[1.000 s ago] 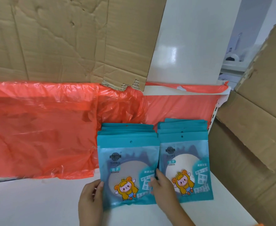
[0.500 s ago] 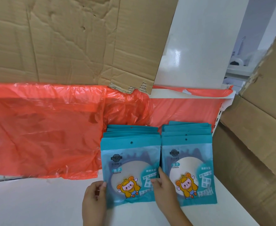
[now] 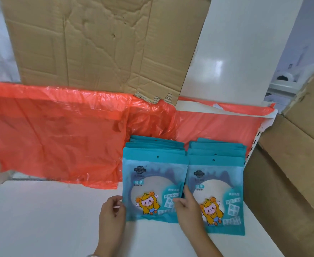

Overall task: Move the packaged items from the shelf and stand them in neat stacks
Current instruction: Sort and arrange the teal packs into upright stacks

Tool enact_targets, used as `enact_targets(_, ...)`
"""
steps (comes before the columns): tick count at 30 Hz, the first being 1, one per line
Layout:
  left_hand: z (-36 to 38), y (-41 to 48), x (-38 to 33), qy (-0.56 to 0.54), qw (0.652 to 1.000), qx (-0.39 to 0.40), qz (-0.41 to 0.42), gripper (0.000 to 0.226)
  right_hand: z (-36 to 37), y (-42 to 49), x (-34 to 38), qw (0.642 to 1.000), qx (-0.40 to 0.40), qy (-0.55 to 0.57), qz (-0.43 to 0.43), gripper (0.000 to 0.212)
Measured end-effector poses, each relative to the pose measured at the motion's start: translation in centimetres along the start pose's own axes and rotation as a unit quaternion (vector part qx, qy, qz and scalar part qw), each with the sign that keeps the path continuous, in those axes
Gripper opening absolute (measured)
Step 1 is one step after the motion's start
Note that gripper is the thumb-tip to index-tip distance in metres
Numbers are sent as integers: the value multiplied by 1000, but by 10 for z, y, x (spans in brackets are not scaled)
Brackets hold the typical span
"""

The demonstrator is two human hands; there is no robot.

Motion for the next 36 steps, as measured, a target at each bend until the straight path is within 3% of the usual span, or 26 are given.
enact_targets(11, -83, -44, -25, -27, 993, -117, 7, 28, 19, -39, 49, 987, -89, 66, -118, 51)
enact_targets(20, -278, -75, -54, -38, 964, -264, 22, 27, 180, -118, 145, 972, 133, 80, -175, 47)
enact_targets(25, -416, -91, -71, -17, 942, -335, 31, 11, 280, -193, 223, 951, 238, 83, -180, 47)
enact_targets(33, -552, -74, -107, 9, 940, -340, 1, 17, 387, -269, 322, 916, 341, 113, -180, 35)
enact_targets(36, -585, -62, -107, 22, 945, -327, -17, 20, 416, -274, 342, 917, 347, 110, -164, 50)
Point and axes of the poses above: each hand's wrist, its own y-axis towards the middle knuckle, its own z-axis out of the palm, x = y × z, the point moved 5 cm from there along y, towards the middle knuckle, and after that the axes turned 15 degrees about -y, right-handed, at the moved point
